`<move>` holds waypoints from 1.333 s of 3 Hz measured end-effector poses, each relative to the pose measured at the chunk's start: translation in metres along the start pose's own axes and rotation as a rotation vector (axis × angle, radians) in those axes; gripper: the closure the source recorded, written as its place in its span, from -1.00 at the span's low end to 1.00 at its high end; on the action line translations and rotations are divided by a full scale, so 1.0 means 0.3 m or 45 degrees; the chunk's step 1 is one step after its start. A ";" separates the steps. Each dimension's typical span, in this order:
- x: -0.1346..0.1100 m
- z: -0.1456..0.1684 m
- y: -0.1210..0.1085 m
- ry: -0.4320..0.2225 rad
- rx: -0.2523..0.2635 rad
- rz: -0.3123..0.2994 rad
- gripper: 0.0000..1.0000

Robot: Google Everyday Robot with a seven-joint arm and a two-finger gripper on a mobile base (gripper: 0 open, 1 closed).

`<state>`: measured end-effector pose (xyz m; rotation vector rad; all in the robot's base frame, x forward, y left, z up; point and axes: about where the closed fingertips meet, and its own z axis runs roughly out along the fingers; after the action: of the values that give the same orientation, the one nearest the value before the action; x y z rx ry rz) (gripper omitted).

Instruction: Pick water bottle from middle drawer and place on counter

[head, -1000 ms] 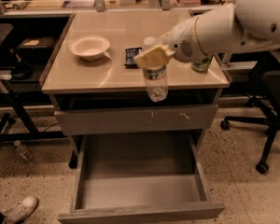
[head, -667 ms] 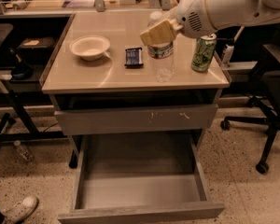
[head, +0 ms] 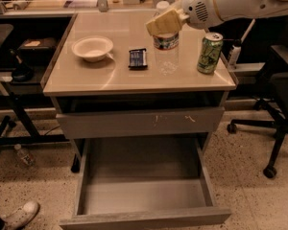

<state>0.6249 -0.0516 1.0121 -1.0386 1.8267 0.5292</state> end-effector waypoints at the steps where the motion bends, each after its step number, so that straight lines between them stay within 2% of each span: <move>1: -0.018 0.005 -0.088 -0.035 0.018 0.025 1.00; 2: -0.002 0.020 -0.150 -0.048 0.020 0.048 1.00; 4: 0.096 0.048 -0.252 -0.052 0.047 0.122 1.00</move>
Offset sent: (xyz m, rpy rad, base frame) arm 0.0607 -0.0357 -0.0022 0.0677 0.0038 -0.0458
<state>0.6895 -0.0950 0.9857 -0.9127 1.8502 0.5682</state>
